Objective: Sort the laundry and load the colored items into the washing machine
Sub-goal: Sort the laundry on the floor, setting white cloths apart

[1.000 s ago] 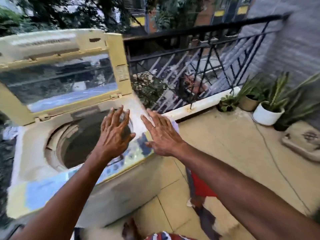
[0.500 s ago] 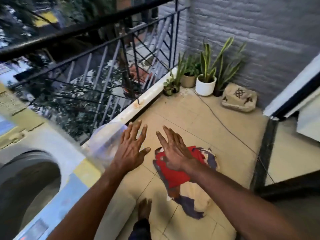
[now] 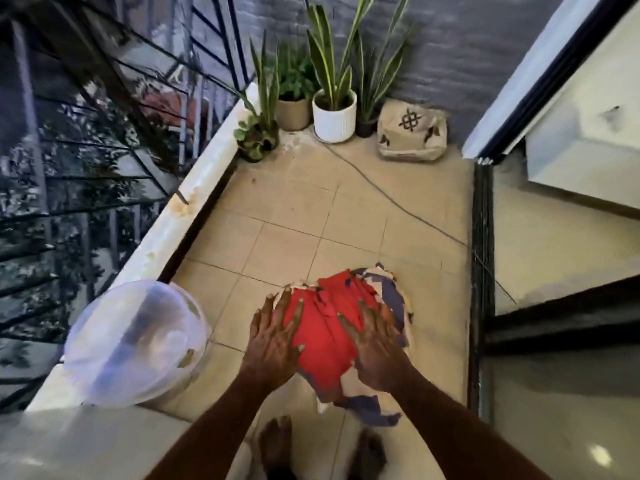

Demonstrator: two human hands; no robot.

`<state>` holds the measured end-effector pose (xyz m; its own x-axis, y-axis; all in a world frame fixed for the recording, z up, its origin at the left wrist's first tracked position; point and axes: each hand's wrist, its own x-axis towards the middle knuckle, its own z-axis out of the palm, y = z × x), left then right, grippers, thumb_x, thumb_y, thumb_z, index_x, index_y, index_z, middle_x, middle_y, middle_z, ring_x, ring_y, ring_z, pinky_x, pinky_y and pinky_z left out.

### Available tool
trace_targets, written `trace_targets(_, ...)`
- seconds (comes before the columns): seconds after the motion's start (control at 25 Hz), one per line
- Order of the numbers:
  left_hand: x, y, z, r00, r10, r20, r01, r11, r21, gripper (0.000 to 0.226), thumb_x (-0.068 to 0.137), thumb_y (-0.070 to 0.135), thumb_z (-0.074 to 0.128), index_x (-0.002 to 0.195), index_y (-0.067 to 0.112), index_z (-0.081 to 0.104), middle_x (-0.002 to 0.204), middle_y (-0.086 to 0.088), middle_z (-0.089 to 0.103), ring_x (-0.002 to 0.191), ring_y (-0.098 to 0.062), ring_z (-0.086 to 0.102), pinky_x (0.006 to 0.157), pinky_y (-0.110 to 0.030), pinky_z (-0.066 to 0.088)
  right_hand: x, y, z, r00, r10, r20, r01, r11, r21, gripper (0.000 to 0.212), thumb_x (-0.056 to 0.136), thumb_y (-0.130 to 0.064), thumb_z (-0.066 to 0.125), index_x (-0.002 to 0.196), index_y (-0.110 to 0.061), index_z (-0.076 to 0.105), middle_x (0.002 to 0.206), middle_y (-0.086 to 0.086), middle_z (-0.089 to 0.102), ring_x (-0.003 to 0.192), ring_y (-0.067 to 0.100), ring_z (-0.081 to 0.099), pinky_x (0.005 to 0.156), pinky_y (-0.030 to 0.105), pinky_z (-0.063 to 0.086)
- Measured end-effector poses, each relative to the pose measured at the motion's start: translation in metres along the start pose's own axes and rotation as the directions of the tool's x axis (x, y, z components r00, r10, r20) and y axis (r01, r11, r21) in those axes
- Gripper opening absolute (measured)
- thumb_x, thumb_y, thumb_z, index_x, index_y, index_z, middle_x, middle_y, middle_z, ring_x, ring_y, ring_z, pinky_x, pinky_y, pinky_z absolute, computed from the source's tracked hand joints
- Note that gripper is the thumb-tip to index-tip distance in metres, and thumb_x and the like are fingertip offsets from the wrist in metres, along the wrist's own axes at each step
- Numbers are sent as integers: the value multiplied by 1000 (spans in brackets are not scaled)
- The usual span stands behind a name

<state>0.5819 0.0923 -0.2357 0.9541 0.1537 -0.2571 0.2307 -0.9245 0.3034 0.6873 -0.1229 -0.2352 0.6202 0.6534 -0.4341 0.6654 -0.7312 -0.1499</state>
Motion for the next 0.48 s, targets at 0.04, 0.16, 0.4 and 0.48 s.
trace_targets(0.04,9,-2,22,1000,-17,25,17,1000,-12,80,94,60,36,161,20,17,169,-13,4,153,-46,10,116,-65,29,12,11,18,999,5,38,-6,1000,20,90,94,-46,53,161,-35,-6,169,18,-14,156,43,-2,125,60,12)
trace_targets(0.16,35,-14,93,996,-12,88,18,997,-69,90,86,44,68,160,16,24,168,-15,8,151,-50,16,109,-69,36,54,45,80,994,21,112,-29,997,69,89,94,-34,54,161,-38,-5,168,19,-19,155,47,-4,121,63,23)
trace_targets(0.4,83,-46,212,984,14,175,-10,1000,-21,92,89,48,58,161,30,4,169,-5,-13,155,-43,0,118,-63,27,143,82,190,984,15,175,-30,996,84,86,99,-28,51,159,-43,-10,166,21,-22,154,50,-2,117,58,34)
trace_targets(0.48,105,-60,241,979,17,202,-17,1000,1,96,88,43,59,160,34,-3,168,-2,-18,155,-41,-4,120,-61,22,175,85,220,982,5,188,-22,996,85,90,97,-30,55,158,-47,-9,166,22,-22,153,51,2,113,57,41)
